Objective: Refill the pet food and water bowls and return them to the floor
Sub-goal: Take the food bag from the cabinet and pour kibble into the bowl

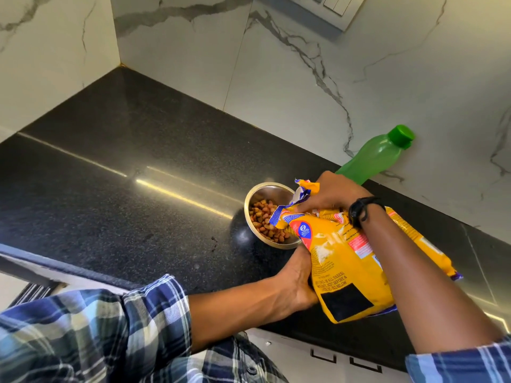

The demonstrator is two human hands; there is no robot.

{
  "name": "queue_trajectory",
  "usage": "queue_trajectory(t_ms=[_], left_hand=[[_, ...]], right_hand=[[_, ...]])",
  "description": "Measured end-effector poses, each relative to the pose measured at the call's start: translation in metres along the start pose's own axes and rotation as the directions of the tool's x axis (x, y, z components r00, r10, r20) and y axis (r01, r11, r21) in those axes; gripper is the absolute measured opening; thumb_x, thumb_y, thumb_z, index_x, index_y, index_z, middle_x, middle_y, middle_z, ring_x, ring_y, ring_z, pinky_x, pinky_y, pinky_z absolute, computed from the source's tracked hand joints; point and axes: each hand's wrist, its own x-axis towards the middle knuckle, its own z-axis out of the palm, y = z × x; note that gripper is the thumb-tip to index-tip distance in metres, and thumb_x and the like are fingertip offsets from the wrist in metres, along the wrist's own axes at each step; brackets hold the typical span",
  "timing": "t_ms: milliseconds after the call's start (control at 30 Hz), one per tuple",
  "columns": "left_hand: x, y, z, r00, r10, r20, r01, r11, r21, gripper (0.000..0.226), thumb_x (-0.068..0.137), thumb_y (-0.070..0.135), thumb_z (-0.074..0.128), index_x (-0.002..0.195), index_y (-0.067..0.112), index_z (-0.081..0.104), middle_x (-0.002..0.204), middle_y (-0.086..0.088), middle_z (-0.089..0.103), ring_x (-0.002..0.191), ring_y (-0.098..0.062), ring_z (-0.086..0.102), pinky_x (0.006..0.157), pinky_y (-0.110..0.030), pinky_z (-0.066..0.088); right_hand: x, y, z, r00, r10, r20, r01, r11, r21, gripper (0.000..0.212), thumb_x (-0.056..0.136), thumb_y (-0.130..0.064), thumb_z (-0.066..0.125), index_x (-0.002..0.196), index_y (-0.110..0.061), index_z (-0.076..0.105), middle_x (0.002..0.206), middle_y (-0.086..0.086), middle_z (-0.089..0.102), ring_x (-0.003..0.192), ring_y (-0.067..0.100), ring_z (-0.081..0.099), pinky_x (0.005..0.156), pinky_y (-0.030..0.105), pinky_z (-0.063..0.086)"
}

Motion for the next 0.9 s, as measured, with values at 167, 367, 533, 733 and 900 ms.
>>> queue_trajectory(t_ms=[167, 367, 533, 733, 900], left_hand=[[0.004, 0.0, -0.001, 1.0, -0.02, -0.007, 0.019, 0.998, -0.065, 0.046, 0.091, 0.05, 0.056, 0.075, 0.013, 0.077, 0.093, -0.013, 0.076, 0.083, -0.027, 0.074, 0.077, -0.04, 0.059], [0.008, 0.005, -0.002, 0.999, -0.043, -0.014, 0.04, 0.987, -0.157, 0.056, 0.095, 0.049, 0.048, 0.065, 0.011, 0.076, 0.087, -0.014, 0.077, 0.075, -0.028, 0.075, 0.068, -0.04, 0.061], [0.004, 0.005, 0.003, 0.999, -0.038, -0.008, 0.036, 0.989, -0.141, 0.047, 0.087, 0.052, 0.059, 0.077, 0.012, 0.08, 0.103, -0.016, 0.076, 0.086, -0.03, 0.075, 0.079, -0.043, 0.058], [-0.009, 0.007, 0.008, 0.998, -0.006, 0.063, 0.009, 0.998, -0.055, 0.046, 0.081, 0.056, 0.069, 0.099, 0.014, 0.079, 0.113, -0.015, 0.073, 0.097, -0.029, 0.073, 0.078, -0.041, 0.06], [-0.013, 0.008, 0.009, 0.999, -0.004, 0.04, 0.004, 1.0, -0.008, 0.048, 0.083, 0.057, 0.065, 0.103, 0.014, 0.074, 0.115, -0.015, 0.072, 0.095, -0.028, 0.072, 0.082, -0.04, 0.058]], right_hand=[[-0.004, 0.001, -0.005, 0.988, 0.005, -0.156, -0.014, 0.998, -0.055, 0.05, 0.068, -0.03, 0.085, 0.105, -0.012, 0.055, 0.116, 0.015, 0.063, 0.104, 0.034, 0.06, 0.071, 0.032, 0.041], [-0.005, 0.006, -0.02, 0.973, 0.053, -0.223, -0.05, 0.999, 0.019, 0.047, 0.073, -0.022, 0.081, 0.11, -0.009, 0.054, 0.097, 0.009, 0.052, 0.087, 0.028, 0.051, 0.066, 0.031, 0.039], [0.001, 0.005, -0.017, 0.992, 0.038, -0.122, -0.04, 0.999, -0.011, 0.04, 0.068, -0.032, 0.082, 0.07, -0.012, 0.047, 0.071, 0.006, 0.053, 0.058, 0.017, 0.049, 0.048, 0.027, 0.033], [0.004, -0.006, -0.01, 1.0, 0.018, 0.014, -0.018, 0.999, 0.031, 0.056, 0.061, -0.06, 0.083, 0.07, -0.015, 0.05, 0.07, 0.0, 0.055, 0.062, 0.014, 0.054, 0.049, 0.027, 0.035], [0.0, -0.012, -0.005, 0.999, 0.025, 0.024, -0.024, 0.999, -0.026, 0.064, 0.059, -0.067, 0.08, 0.081, -0.014, 0.052, 0.087, 0.003, 0.059, 0.083, 0.024, 0.06, 0.066, 0.032, 0.047]])
